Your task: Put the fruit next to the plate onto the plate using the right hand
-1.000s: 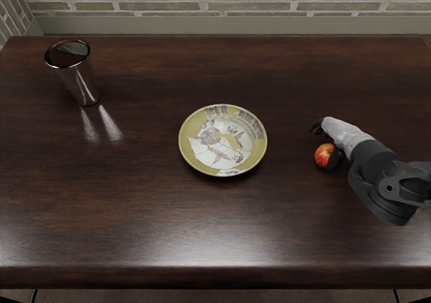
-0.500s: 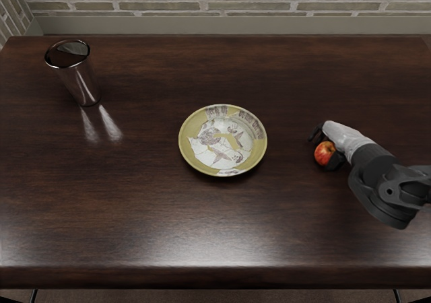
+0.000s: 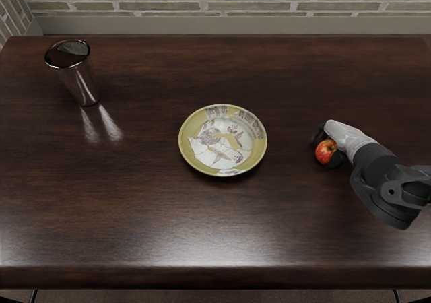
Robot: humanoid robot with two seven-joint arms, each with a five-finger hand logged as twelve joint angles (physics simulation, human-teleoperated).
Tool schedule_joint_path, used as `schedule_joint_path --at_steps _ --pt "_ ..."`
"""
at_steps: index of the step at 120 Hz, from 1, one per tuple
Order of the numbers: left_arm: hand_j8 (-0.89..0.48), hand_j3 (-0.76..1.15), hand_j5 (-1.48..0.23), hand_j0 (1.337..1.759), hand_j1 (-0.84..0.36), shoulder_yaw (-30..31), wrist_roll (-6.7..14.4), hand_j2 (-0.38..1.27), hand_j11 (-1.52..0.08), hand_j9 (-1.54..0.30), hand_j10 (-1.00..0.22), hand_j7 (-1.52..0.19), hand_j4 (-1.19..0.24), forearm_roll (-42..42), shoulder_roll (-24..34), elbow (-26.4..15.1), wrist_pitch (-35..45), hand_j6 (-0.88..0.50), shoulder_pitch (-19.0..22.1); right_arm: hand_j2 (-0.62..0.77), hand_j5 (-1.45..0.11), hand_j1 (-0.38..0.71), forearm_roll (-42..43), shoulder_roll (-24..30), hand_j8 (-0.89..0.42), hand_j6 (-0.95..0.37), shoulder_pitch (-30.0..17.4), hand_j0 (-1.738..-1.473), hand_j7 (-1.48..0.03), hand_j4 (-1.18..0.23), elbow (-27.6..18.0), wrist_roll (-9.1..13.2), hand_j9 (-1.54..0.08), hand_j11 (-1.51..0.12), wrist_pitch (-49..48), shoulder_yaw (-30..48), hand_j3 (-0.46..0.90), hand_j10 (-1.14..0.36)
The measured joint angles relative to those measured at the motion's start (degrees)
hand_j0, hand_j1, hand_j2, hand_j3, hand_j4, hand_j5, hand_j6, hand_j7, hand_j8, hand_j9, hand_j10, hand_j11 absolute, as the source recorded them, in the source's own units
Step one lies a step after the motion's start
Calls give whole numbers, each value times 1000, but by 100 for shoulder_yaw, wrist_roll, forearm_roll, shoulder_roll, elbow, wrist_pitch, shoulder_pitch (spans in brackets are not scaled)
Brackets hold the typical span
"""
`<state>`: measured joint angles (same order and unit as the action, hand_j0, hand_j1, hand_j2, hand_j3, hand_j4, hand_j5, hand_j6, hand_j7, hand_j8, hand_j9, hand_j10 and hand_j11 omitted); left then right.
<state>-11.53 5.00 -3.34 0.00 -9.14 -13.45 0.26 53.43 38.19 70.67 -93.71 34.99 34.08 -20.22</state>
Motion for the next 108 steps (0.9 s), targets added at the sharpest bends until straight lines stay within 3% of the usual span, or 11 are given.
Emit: schedule_joint_path --at_steps 35,65,108 --pt "0 0 0 1658 349 3 0 0 0 0 0 0 0 0 0 0 0 0 -105 112 -748 244 2 187 -390 -508 100 -1658 -737 -559 -175 2 -748 -751 -4 48 0 -558" --pt "0 0 0 1658 349 6 -1 0 0 0 0 0 0 -8 0 0 0 0 -102 141 -752 240 -108 410 -403 -527 530 -1658 -739 -559 -566 1 -757 -760 -88 120 1 -572" --pt "0 0 0 1658 349 -7 0 0 0 0 0 0 0 -9 0 4 0 0 -62 158 -737 243 -1051 -173 -412 -537 1895 -1658 -723 -546 -627 4 -742 -743 -429 178 0 -581"
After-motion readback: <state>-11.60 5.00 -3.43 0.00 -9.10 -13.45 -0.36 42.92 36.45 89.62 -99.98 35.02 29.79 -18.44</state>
